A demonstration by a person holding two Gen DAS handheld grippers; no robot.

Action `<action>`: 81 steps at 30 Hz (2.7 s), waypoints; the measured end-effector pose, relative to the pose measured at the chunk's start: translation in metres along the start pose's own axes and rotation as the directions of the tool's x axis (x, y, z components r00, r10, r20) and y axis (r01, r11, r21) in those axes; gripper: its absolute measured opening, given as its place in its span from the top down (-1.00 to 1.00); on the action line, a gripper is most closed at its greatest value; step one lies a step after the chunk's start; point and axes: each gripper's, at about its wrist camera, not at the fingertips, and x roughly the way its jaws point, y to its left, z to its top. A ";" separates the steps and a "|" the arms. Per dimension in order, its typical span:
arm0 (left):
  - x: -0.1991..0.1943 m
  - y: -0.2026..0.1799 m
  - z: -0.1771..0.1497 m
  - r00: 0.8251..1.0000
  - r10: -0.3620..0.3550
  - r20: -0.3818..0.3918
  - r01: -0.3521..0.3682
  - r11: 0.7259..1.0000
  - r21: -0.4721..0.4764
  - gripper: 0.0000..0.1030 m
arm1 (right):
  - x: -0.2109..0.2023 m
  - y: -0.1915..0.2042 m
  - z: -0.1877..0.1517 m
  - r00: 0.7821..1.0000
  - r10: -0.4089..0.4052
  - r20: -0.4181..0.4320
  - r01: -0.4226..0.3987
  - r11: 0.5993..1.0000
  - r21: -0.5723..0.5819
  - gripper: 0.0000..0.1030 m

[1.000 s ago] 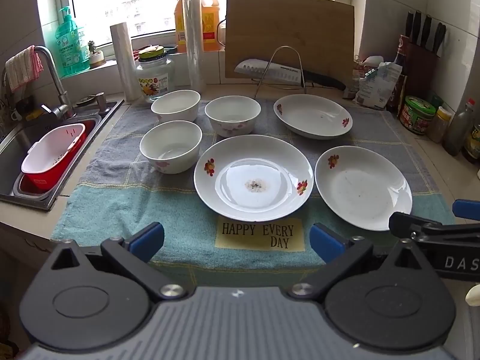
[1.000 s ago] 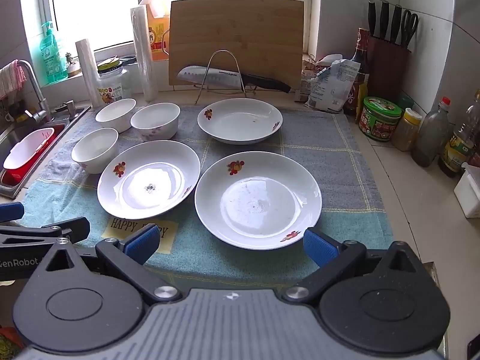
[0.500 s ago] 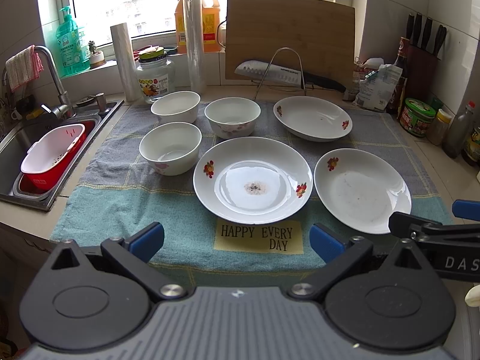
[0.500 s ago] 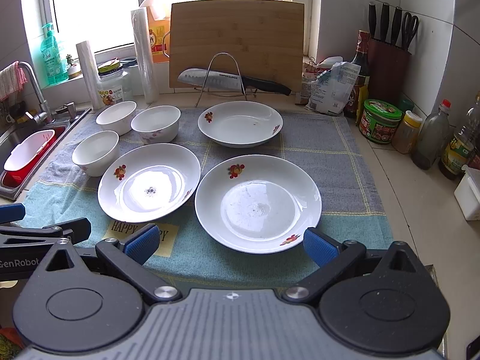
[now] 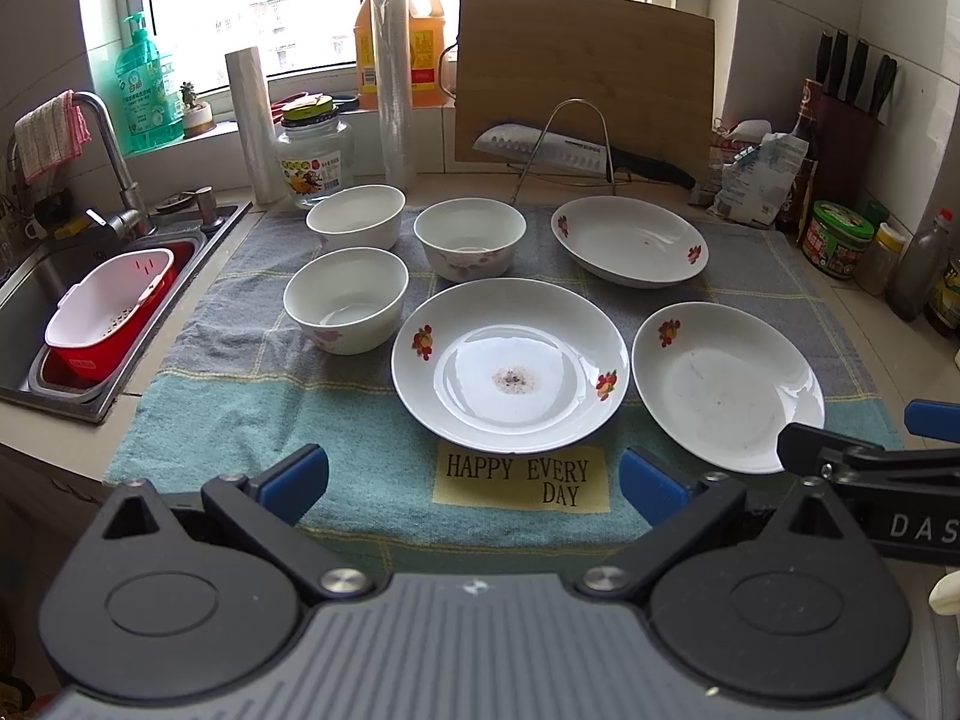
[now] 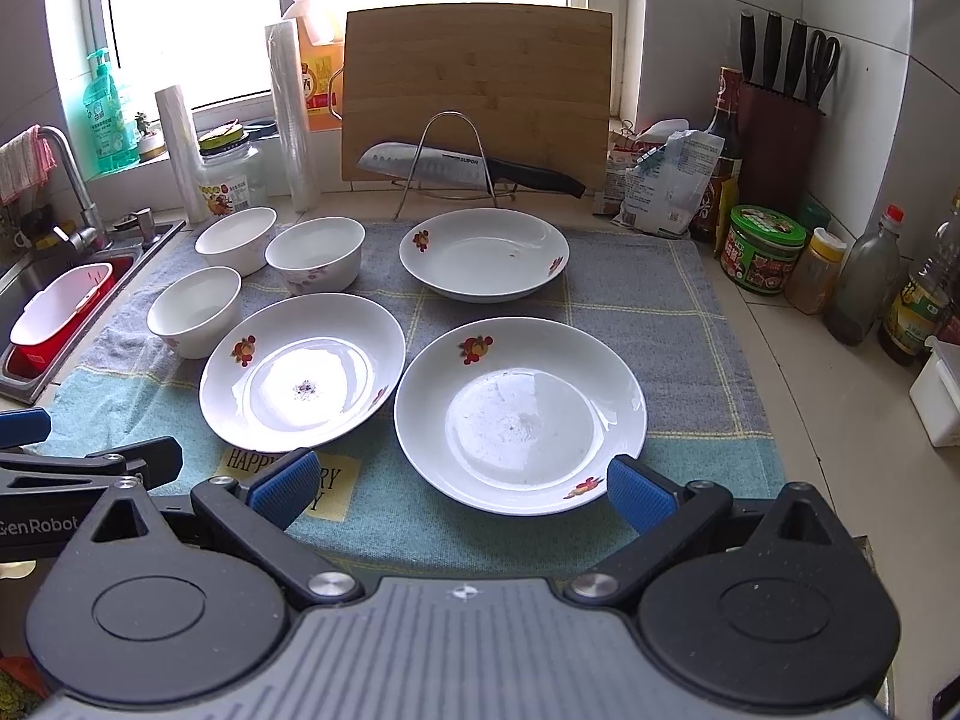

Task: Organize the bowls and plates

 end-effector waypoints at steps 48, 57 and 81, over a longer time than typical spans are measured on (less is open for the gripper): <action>0.000 0.004 0.003 1.000 -0.012 0.010 0.012 1.000 0.003 -0.98 | 0.000 0.001 0.003 1.000 0.003 0.025 -0.003 1.000 -0.002 -1.00; 0.004 0.001 0.006 0.999 -0.035 0.033 0.034 0.999 0.015 -0.98 | 0.003 -0.004 0.001 0.998 0.030 0.049 -0.029 1.000 -0.011 -1.00; 0.040 0.005 0.007 0.993 -0.110 0.038 0.109 0.993 0.038 -0.98 | 0.087 -0.046 -0.056 0.998 0.049 -0.049 -0.054 0.994 -0.090 -1.00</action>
